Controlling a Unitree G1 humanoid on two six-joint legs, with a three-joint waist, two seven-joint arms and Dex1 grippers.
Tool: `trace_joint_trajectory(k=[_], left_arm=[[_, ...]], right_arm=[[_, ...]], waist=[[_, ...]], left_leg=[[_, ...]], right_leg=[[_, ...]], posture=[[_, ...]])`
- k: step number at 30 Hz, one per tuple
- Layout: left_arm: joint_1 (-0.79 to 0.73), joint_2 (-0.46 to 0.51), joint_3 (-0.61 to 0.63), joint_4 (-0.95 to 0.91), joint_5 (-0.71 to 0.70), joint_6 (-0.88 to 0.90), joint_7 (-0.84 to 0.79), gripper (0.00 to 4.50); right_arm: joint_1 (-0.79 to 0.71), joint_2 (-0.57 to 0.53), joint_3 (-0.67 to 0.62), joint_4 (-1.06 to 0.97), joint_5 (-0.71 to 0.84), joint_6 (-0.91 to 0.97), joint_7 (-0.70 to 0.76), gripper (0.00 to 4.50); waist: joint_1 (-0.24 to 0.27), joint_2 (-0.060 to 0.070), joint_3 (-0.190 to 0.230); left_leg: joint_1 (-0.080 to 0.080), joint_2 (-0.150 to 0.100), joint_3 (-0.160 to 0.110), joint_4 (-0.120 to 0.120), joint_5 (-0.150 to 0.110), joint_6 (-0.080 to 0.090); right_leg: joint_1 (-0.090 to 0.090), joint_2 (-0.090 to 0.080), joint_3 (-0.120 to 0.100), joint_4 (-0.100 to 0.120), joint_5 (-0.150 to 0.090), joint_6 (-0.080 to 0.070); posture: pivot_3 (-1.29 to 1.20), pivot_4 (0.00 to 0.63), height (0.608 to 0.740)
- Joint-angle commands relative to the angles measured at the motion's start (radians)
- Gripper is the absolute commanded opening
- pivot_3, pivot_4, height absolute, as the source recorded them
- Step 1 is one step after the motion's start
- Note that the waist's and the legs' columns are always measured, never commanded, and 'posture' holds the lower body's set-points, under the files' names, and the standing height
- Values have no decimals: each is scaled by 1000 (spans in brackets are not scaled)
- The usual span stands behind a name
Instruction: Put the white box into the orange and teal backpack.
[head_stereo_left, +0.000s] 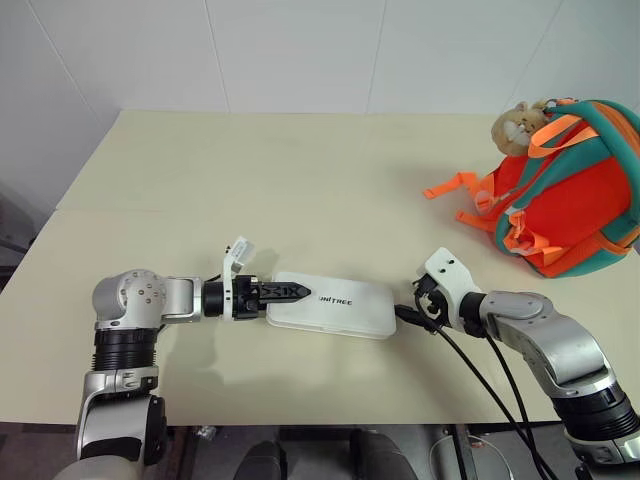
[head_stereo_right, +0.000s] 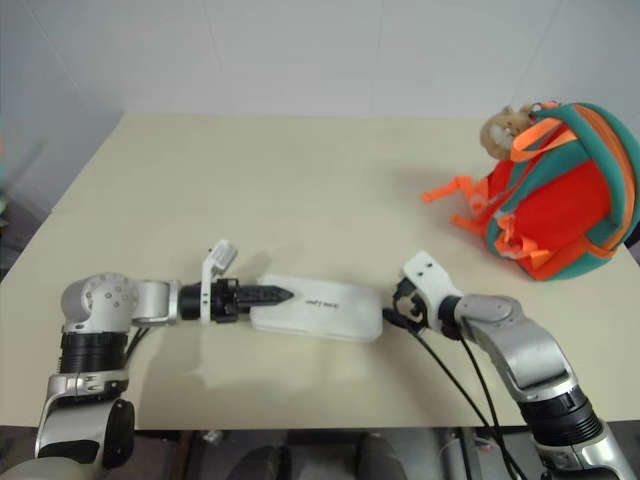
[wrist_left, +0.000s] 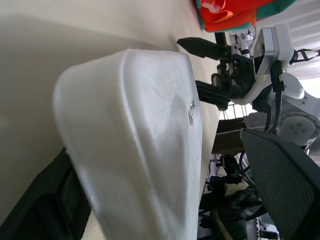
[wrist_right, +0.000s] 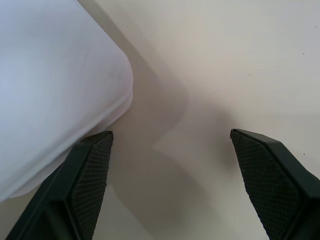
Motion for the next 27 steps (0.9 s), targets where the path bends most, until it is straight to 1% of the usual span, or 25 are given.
trace_joint_trajectory(k=[1,14,19,22,25,26,27], left_arm=[[-12,33,-12,-18,-25,12,-46,4500],[-40,122,-183,29,3,-24,-187,4500],[-52,136,-214,39,19,-64,-205,4500],[-71,134,-206,73,8,-41,-220,3955],[-73,150,-245,65,21,-50,-235,3019],[-69,158,-267,58,33,-65,-240,2645],[-68,159,-273,60,37,-70,-241,2418]], right_arm=[[5,-22,-17,-2,-5,-12,20,4481],[2,-22,-22,6,-9,-21,24,4481],[7,-22,-28,1,-8,-20,22,4481],[11,-21,-32,-6,-5,-20,22,4500],[11,-20,-33,-5,-5,-21,23,4500],[9,-19,-31,-3,-6,-23,24,4500],[8,-19,-31,-1,-7,-24,24,4500]], waist=[[0,0,0],[0,0,0],[1,0,0],[1,0,0],[0,0,0],[0,0,0],[0,0,0]], left_leg=[[0,0,0,0,0,0],[0,0,0,0,0,0],[0,0,0,0,0,0],[0,0,0,0,0,0],[0,0,0,0,0,0],[0,0,0,0,0,0],[0,0,0,0,0,0]], right_leg=[[0,0,0,0,0,0],[0,0,0,0,0,0],[0,0,0,0,0,0],[0,0,0,0,0,0],[0,0,0,0,0,0],[0,0,0,0,0,0],[0,0,0,0,0,0]], posture=[[0,150,740],[0,150,740],[0,150,740],[0,150,740],[0,150,740],[0,150,740],[0,150,740]])
